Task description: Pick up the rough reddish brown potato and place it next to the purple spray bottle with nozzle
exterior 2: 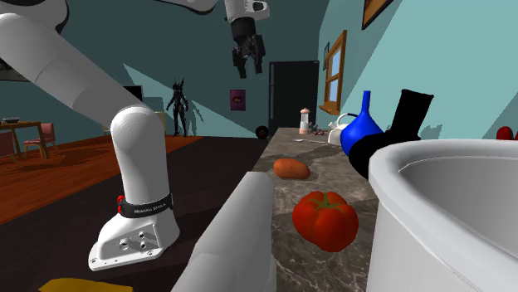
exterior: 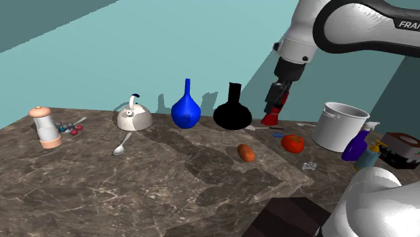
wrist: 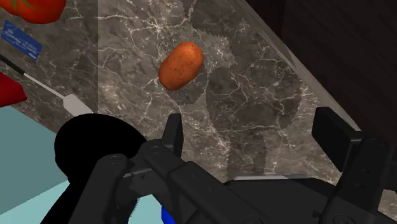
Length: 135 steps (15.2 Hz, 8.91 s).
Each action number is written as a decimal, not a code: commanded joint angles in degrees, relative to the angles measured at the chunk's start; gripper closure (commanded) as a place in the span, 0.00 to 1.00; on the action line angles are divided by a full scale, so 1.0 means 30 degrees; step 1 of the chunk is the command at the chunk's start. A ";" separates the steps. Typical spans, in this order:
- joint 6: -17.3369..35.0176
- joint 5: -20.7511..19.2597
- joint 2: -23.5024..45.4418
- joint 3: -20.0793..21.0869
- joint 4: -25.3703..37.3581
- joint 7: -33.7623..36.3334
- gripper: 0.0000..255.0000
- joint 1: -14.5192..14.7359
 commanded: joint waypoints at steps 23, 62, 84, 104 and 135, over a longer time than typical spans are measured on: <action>1.3395 -0.0603 0.7221 0.2100 -0.7139 1.2678 0.00 -0.5373; 1.1518 -0.0452 0.6448 0.1829 -0.6003 1.2183 1.00 -0.5378; 0.5506 -0.0189 0.4931 0.1475 -0.1468 1.1440 1.00 -0.5301; 0.0476 -0.0254 0.5470 0.1357 0.4118 1.1017 1.00 -0.5429; -0.0356 -0.4730 0.2437 -0.9005 0.3666 -0.1296 1.00 -0.8495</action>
